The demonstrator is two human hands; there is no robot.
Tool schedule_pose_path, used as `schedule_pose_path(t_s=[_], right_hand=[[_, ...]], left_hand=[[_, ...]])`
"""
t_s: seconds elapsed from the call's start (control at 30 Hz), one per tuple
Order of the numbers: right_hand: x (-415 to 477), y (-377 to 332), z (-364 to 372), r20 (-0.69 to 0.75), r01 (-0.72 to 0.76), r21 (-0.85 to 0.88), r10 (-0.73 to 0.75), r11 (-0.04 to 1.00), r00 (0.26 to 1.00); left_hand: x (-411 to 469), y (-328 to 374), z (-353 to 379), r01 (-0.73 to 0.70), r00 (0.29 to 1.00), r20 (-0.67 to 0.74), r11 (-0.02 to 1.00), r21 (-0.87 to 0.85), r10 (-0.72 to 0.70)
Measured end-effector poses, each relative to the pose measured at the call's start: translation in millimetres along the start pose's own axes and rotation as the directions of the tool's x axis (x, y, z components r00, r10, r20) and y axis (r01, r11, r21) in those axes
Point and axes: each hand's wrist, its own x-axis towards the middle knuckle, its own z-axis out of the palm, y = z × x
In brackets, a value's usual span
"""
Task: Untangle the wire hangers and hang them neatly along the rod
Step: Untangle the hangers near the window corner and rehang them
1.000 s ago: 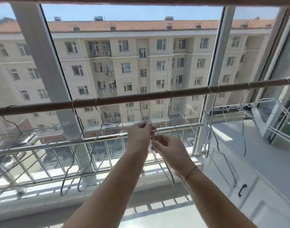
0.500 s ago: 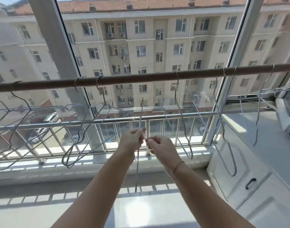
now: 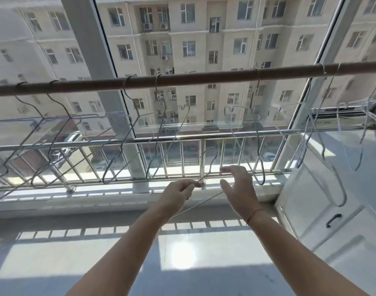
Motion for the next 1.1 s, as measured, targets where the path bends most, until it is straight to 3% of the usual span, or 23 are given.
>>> schedule_pose_path(t_s=[0.17, 0.37, 0.53, 0.63, 0.7, 0.77, 0.93, 1.1], right_hand=[[-17, 19, -12, 0.045, -0.021, -0.144, 0.028, 0.989, 0.999], [-31, 36, -30, 0.006, -0.14, -0.361, 0.152, 0.922, 0.988], [-48, 35, -43, 0.152, -0.233, -0.115, 0.249, 0.966, 0.957], [-60, 30, -43, 0.145, -0.325, 0.066, 0.313, 0.944, 0.939], [-68, 21, -38, 0.146, -0.375, 0.176, 0.352, 0.91, 0.924], [-75, 10, -32, 0.175, -0.411, 0.249, 0.377, 0.877, 0.91], [-82, -24, -19, 0.181, -0.455, 0.383, 0.418, 0.804, 0.891], [-72, -59, -19, 0.196, -0.418, 0.543, 0.374, 0.729, 0.906]], left_hand=[[-1, -10, -4, -0.019, 0.992, 0.125, 0.998, 0.066, 0.011], [4, -10, 2, -0.105, 0.983, 0.162, 0.986, 0.129, 0.083], [20, -14, 13, -0.255, 0.967, 0.056, 0.932, 0.257, 0.249], [20, -14, 24, -0.223, 0.937, -0.188, 0.918, 0.328, 0.295], [9, -8, 35, -0.168, 0.883, -0.394, 0.956, 0.24, 0.254], [-4, 0, 46, -0.164, 0.873, -0.453, 0.984, 0.072, 0.179], [-23, 22, 61, -0.029, 0.963, -0.258, 0.928, -0.37, -0.073], [-27, 52, 52, -0.026, 0.98, -0.187, 0.884, -0.468, -0.071]])
